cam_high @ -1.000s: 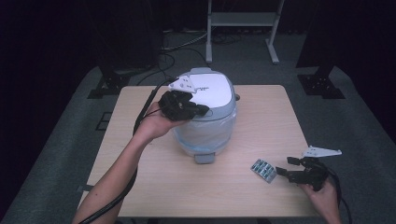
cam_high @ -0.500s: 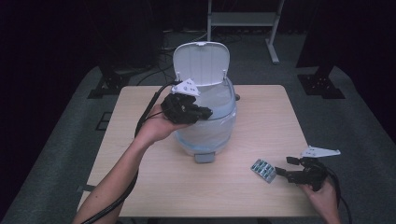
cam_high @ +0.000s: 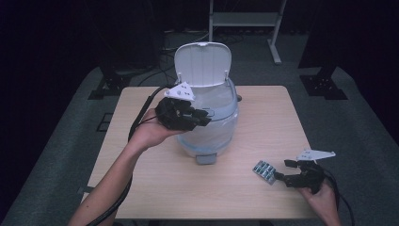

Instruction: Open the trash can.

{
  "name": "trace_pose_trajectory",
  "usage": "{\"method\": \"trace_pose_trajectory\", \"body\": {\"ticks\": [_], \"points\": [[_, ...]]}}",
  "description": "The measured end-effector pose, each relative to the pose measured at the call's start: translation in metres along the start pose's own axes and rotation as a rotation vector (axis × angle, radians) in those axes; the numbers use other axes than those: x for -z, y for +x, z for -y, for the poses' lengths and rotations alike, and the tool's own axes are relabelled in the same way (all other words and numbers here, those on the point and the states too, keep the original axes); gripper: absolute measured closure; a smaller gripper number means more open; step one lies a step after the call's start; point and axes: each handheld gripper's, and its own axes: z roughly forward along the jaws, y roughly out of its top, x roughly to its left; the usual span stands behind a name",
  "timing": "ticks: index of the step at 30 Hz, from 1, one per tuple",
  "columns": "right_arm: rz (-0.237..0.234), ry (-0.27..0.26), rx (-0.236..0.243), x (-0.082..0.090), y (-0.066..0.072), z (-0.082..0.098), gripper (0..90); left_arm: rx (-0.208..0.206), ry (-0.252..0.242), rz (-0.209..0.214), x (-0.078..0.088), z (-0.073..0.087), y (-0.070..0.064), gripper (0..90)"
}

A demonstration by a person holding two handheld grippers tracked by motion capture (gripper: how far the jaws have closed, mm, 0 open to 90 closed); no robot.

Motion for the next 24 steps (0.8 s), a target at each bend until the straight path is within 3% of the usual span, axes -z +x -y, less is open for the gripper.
{"method": "trace_pose_trajectory", "body": {"ticks": [12, 17, 24], "points": [[0.010, 0.056, 0.058, -0.015, 0.011, -0.003, 23.3, -0.005, 0.005, 0.008, 0.016, 0.015, -0.009, 66.1], [0.009, 0.074, 0.067, -0.022, 0.013, -0.003, 23.3, -0.009, 0.020, 0.016, 0.017, 0.027, -0.014, 61.4], [0.020, 0.102, 0.092, -0.030, 0.018, -0.004, 22.6, 0.015, 0.026, 0.025, 0.015, 0.043, -0.017, 58.8]]}}
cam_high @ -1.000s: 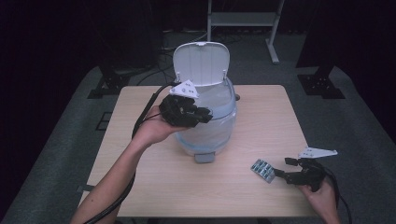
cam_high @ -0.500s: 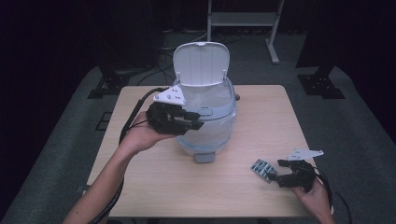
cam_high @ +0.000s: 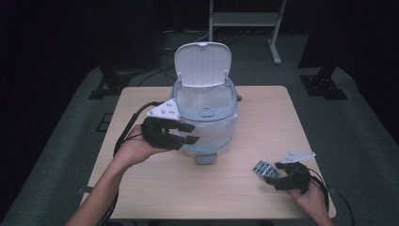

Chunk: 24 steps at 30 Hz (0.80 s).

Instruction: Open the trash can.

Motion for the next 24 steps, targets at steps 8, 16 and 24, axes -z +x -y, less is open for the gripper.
{"method": "trace_pose_trajectory", "body": {"ticks": [8, 16, 24], "points": [[0.033, 0.033, 0.039, -0.007, 0.005, -0.003, 23.2, 0.017, 0.012, -0.002, -0.003, 0.025, -0.001, 56.6], [0.043, 0.052, 0.043, -0.011, 0.004, -0.002, 24.2, 0.020, 0.007, -0.008, -0.003, 0.040, -0.003, 53.9], [0.049, 0.067, 0.048, -0.011, 0.004, -0.001, 29.6, 0.051, 0.016, -0.028, -0.009, 0.064, -0.002, 48.3]]}}
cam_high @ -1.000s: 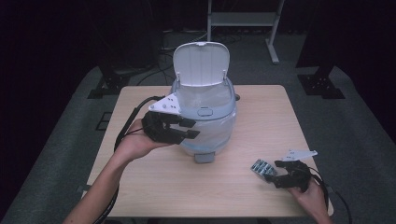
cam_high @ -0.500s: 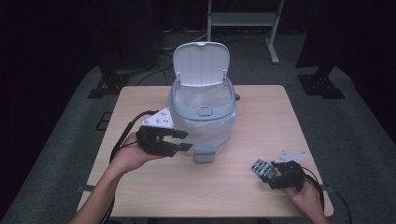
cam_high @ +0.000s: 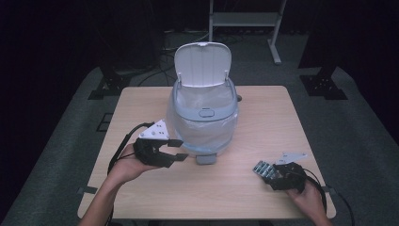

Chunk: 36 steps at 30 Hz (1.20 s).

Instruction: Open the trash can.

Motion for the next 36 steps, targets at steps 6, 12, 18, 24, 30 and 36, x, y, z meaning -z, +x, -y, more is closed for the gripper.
{"method": "trace_pose_trajectory", "body": {"ticks": [6, 12, 18, 24, 30, 36], "points": [[-0.004, -0.002, -0.002, 0.000, 0.001, 0.000, 32.4, 0.013, 0.007, -0.014, -0.006, 0.018, 0.002, 44.0], [-0.001, -0.003, -0.017, 0.001, 0.001, 0.001, 32.5, 0.025, 0.009, -0.005, -0.009, 0.032, 0.004, 40.9], [-0.009, -0.003, -0.018, 0.000, 0.002, 0.000, 32.6, 0.054, 0.002, -0.024, -0.013, 0.048, 0.008, 35.1], [-0.028, -0.010, -0.028, 0.000, 0.000, -0.002, 32.6, 0.072, 0.018, -0.051, -0.019, 0.061, 0.012, 31.6], [-0.063, -0.022, -0.042, 0.003, -0.001, -0.008, 32.6, 0.074, 0.037, -0.067, -0.026, 0.071, 0.014, 27.2], [-0.088, -0.033, -0.058, 0.009, -0.003, -0.015, 32.6, 0.079, 0.052, -0.098, -0.032, 0.082, 0.016, 22.9]]}}
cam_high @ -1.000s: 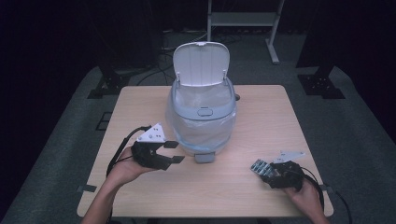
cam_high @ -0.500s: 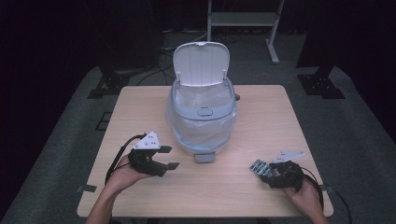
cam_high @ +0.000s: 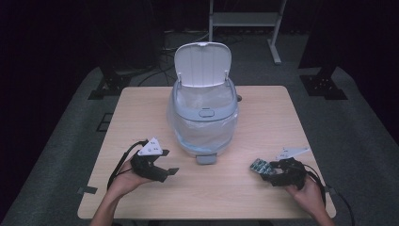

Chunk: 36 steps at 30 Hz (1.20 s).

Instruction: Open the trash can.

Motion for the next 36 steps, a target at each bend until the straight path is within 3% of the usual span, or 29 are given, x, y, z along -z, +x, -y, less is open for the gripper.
{"method": "trace_pose_trajectory", "body": {"ticks": [12, 25, 36], "points": [[-0.021, -0.035, -0.005, 0.029, -0.007, -0.024, 32.6, -0.014, 0.017, -0.027, -0.005, 0.008, 0.002, 18.0], [-0.077, -0.132, -0.001, 0.081, -0.006, -0.064, 32.6, 0.007, 0.004, -0.044, -0.004, 0.017, 0.005, 15.4], [-0.075, -0.145, 0.032, 0.103, -0.012, -0.098, 32.6, 0.009, -0.009, -0.051, -0.003, 0.017, 0.008, 15.4]]}}
